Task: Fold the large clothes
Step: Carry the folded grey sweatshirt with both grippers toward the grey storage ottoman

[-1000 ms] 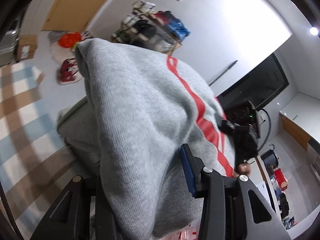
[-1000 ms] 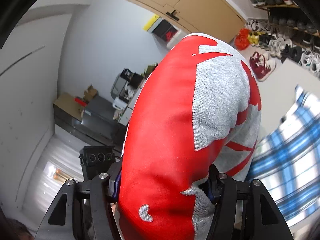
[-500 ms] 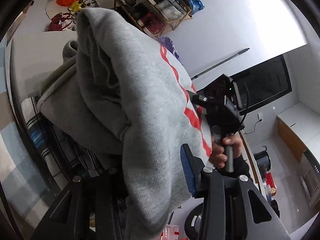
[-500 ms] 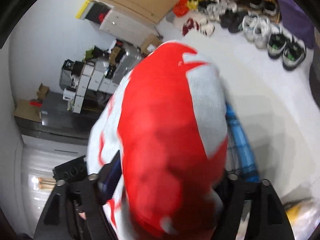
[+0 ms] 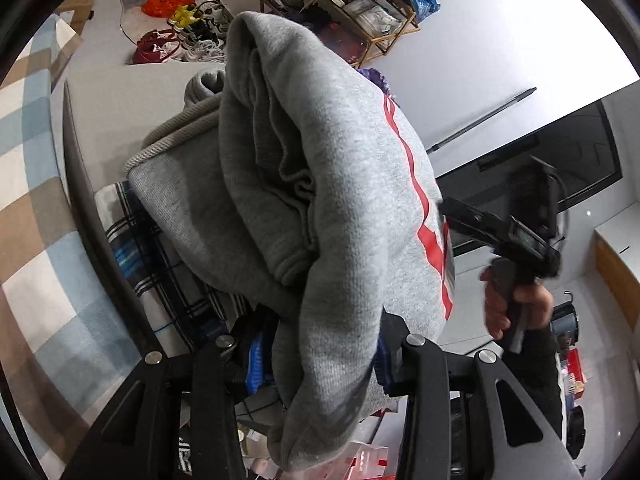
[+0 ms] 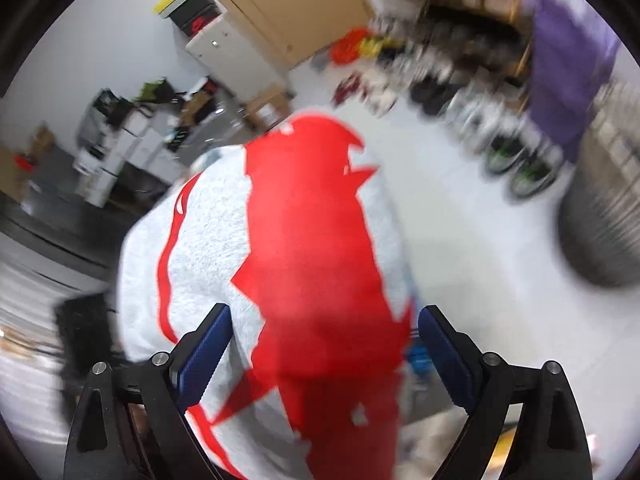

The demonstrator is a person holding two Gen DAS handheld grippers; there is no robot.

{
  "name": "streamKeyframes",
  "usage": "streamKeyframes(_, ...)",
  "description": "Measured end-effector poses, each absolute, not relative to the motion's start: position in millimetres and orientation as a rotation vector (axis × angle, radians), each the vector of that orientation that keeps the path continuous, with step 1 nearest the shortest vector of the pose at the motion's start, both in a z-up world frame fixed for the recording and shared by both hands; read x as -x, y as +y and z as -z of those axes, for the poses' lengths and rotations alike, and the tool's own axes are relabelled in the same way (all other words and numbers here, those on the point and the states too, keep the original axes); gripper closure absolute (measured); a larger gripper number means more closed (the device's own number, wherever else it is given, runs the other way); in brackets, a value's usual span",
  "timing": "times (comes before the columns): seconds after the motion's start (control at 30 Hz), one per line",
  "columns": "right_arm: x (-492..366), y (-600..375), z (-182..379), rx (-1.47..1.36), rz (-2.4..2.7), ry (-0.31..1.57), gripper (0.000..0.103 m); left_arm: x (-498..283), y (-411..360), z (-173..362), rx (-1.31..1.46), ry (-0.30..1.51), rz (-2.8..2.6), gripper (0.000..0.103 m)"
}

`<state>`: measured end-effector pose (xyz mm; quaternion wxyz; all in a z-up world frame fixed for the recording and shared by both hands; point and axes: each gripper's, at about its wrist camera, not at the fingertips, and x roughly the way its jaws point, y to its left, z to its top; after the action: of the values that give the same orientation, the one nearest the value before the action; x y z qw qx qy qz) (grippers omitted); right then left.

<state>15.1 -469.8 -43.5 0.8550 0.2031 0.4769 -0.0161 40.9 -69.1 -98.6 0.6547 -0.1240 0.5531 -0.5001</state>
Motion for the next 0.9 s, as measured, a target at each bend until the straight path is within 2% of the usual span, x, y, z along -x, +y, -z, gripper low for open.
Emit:
streamKeyframes(0.23,6,-427,-6,-0.260,0.074,0.858,0.007,-36,-52,78,0.245,1.129,1.043,0.067)
streamKeyframes(0.4,-58,-367,-21,-0.065,0.013,0.937,0.006,-6,-32,59,0.201,0.994,1.011,0.066)
streamKeyframes(0.57,-134,-317,12,0.018,0.028,1.092,0.010,25,-38,49,0.196,0.925,1.085,0.066)
streamKeyframes(0.6,-144,-311,23,0.031,0.033,1.136,0.019,26,-38,52,0.191,0.922,1.110,0.066)
streamKeyframes(0.7,-165,-295,54,0.089,0.057,1.251,0.019,24,-45,70,0.158,0.919,1.162,0.066)
streamKeyframes(0.9,-172,-291,74,0.058,0.110,1.269,0.018,8,-61,118,0.199,1.029,1.151,0.066)
